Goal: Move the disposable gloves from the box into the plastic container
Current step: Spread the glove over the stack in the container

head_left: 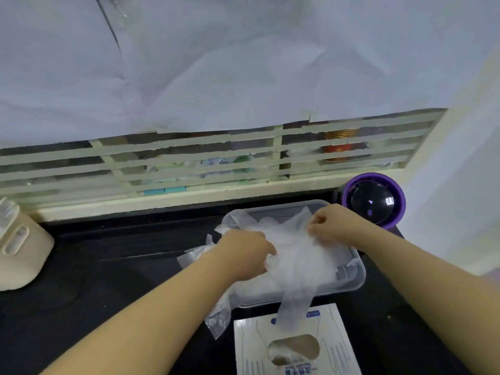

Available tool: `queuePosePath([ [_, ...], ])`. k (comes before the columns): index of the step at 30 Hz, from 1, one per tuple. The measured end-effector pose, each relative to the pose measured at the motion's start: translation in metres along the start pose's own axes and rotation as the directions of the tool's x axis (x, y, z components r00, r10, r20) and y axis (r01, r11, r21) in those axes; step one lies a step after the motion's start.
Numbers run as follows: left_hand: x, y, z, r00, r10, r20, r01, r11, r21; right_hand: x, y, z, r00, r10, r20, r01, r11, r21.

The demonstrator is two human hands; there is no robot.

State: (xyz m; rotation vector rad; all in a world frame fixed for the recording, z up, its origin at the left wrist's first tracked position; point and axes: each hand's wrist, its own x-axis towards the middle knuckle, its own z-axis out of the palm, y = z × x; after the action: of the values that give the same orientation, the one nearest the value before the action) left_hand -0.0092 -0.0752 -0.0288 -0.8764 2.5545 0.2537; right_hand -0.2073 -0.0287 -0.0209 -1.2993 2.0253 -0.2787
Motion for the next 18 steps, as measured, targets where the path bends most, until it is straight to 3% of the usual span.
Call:
queuePosePath([
  [3, 0.011, 0.005, 0.002, 1.000, 0.007, 0.010, -0.007, 1.000, 0.011, -0.005, 0.000, 0.001, 0.979, -0.105, -0.174, 0.087, 0.990, -0.107],
  [5, 0.017, 0.005, 0.003, 0.999, 0.004, 0.033, -0.005, 1.000, 0.023, -0.011, -0.002, 0.003, 0.908, -0.276, -0.316, 0.208, 0.950, -0.231],
  [6, 0.021, 0.006, 0.003, 0.999, 0.000, 0.050, -0.001, 1.000, 0.021, -0.014, -0.005, 0.007, 0.885, -0.361, -0.295, 0.280, 0.918, -0.281],
  [8, 0.026, 0.006, 0.003, 0.999, -0.010, 0.052, 0.009, 1.000, 0.013, -0.018, -0.012, 0.021, 0.896, -0.440, -0.066, 0.401, 0.862, -0.310],
  [11, 0.026, 0.003, 0.000, 1.000, -0.004, 0.004, 0.004, 1.000, 0.013, -0.010, -0.015, 0.047, 0.910, -0.347, 0.225, 0.408, 0.843, -0.351],
  [14, 0.016, -0.005, -0.008, 0.999, -0.018, -0.046, 0.019, 0.999, 0.026, 0.006, -0.001, 0.063, 0.905, -0.288, 0.312, 0.401, 0.824, -0.401],
  [18, -0.003, -0.017, -0.013, 0.998, -0.046, -0.047, 0.052, 0.989, 0.136, 0.021, 0.017, 0.073, 0.916, -0.141, 0.376, 0.370, 0.659, -0.654],
])
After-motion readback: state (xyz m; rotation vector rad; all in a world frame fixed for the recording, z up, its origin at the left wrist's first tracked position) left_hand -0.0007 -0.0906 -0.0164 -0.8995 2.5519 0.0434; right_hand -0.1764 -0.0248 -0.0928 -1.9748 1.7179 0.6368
